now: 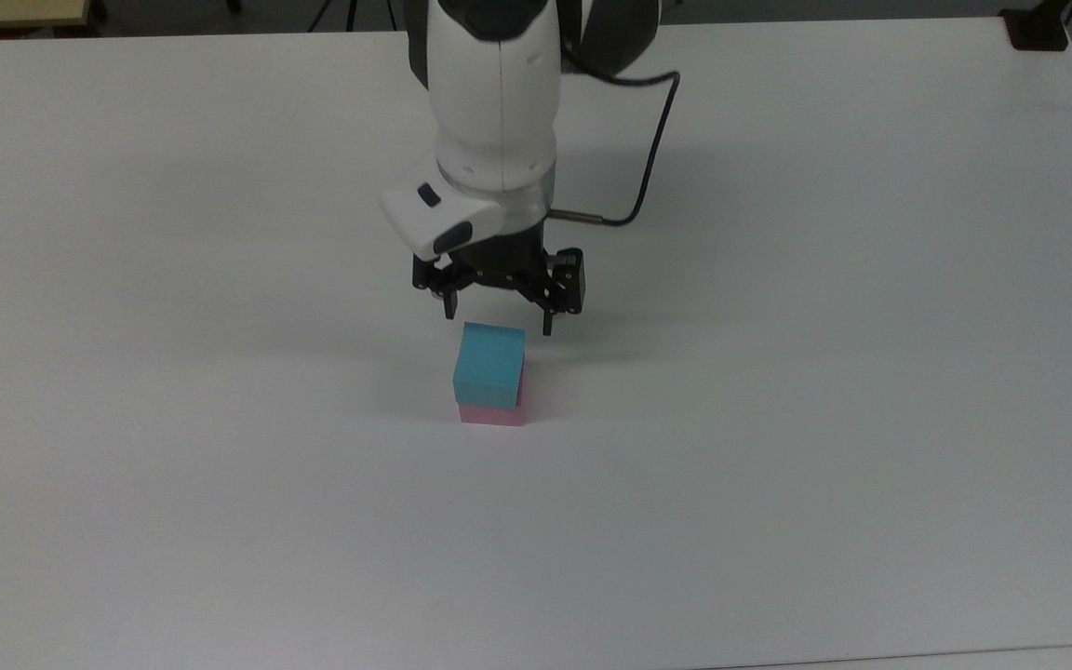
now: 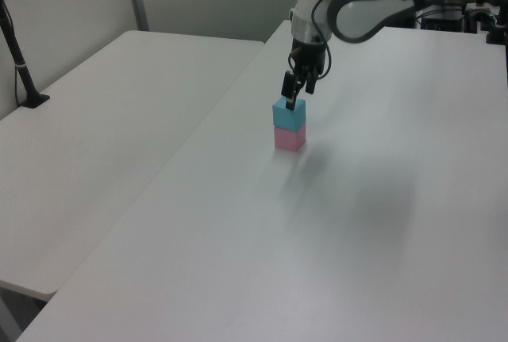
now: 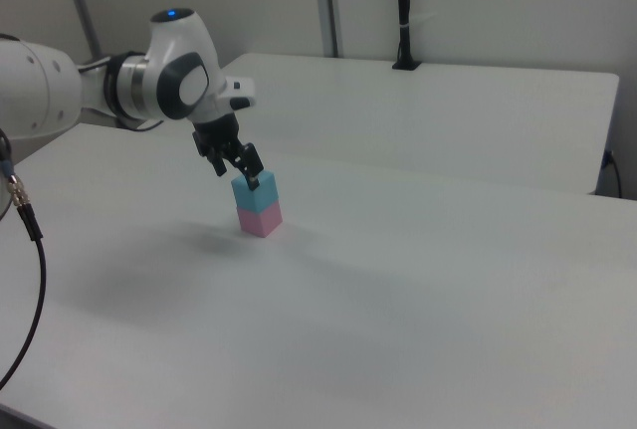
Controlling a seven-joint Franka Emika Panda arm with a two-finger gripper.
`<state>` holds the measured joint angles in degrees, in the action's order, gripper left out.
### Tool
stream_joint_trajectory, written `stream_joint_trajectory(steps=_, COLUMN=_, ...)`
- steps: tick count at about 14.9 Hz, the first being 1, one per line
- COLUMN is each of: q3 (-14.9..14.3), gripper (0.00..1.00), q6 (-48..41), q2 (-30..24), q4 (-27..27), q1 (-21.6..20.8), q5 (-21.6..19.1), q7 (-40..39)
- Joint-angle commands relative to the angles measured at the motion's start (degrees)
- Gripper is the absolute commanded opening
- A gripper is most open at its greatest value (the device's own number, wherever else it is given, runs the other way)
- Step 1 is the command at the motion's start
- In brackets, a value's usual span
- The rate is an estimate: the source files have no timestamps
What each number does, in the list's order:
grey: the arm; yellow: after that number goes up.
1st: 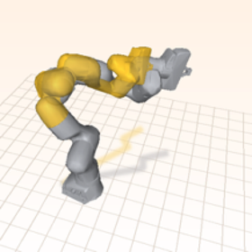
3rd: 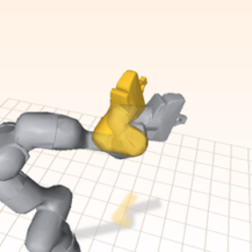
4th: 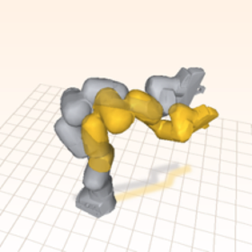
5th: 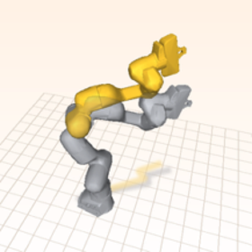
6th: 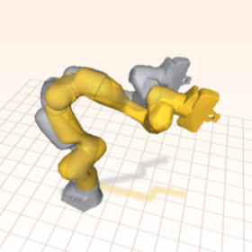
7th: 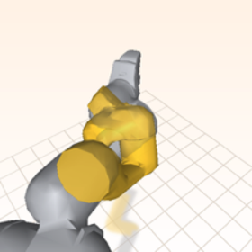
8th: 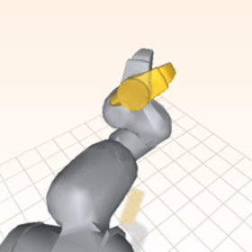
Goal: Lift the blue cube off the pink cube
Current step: 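Close the gripper on the light-blue cube and lift it, then carry the light-blue cube sideways off the pink cube and lower it, then open the gripper to release the light-blue cube and raise it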
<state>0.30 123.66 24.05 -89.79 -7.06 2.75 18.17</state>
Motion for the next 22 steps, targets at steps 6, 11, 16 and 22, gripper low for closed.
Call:
stream_joint_trajectory(steps=6, q3=-0.39, gripper=0.31, q6=6.42, q2=3.90, q4=1.02, q1=-0.41, q5=4.54, q7=3.01)
stream_joint_trajectory(steps=11, q3=-1.01, gripper=0.18, q6=5.72, q2=2.23, q4=1.20, q1=0.81, q5=3.68, q7=1.70)
stream_joint_trajectory(steps=16, q3=-1.09, gripper=0.25, q6=6.86, q2=5.03, q4=1.02, q1=8.89, q5=4.64, q7=-6.82)
stream_joint_trajectory(steps=22, q3=-1.09, gripper=1.00, q6=12.75, q2=8.65, q4=0.85, q1=13.03, q5=7.89, q7=-9.04)
